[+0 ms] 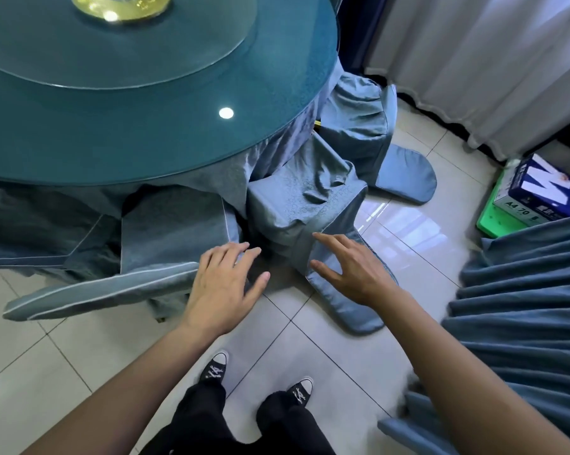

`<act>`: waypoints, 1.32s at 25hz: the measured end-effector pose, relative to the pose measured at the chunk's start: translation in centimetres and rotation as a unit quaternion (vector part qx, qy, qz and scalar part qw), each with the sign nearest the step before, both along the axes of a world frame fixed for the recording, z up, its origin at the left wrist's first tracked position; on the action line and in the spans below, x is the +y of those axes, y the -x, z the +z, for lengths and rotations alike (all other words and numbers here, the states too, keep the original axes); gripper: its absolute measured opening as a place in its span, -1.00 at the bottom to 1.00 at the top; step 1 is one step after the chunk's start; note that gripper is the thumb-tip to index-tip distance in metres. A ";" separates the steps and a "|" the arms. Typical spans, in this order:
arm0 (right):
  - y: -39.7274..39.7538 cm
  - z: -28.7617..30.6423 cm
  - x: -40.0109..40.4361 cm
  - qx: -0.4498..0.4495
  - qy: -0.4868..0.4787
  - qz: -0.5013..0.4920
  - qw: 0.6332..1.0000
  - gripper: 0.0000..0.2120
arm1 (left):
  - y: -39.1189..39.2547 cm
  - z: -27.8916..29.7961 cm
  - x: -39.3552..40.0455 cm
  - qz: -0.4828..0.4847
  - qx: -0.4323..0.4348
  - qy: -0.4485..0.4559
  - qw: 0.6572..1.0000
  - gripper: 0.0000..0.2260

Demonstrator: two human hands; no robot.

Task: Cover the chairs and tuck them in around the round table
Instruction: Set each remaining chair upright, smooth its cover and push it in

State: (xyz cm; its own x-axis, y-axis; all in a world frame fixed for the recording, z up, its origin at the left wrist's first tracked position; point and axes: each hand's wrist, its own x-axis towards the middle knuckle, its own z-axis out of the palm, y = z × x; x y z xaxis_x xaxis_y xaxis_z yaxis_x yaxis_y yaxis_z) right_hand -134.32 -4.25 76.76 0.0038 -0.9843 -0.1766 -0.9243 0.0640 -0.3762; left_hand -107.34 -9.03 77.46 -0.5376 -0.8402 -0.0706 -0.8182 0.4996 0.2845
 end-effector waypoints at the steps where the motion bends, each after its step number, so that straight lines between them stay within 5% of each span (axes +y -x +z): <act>1: 1.2 -0.1 0.6 0.002 0.003 0.001 1.000 -0.43 | 1.4 -0.2 0.8 0.001 0.001 -0.006 1.000 -0.49; 14: 18.4 -1.7 9.6 0.015 -0.015 -0.062 0.998 -0.51 | 18.9 -2.9 8.6 -0.041 0.008 -0.040 0.998 -0.52; 33: 34.6 -9.7 -0.9 -0.002 -0.068 -0.010 0.998 -0.56 | 34.2 -12.1 4.2 0.076 -0.016 -0.133 0.988 -0.54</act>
State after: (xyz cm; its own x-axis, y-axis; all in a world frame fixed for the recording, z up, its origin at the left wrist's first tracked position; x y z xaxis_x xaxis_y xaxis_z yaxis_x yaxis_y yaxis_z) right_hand -168.88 -5.15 67.06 -0.0142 -0.9513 -0.3078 -0.9212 0.1322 -0.3661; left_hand -141.57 -4.79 65.40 -0.4008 -0.8607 -0.3139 -0.8885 0.2815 0.3624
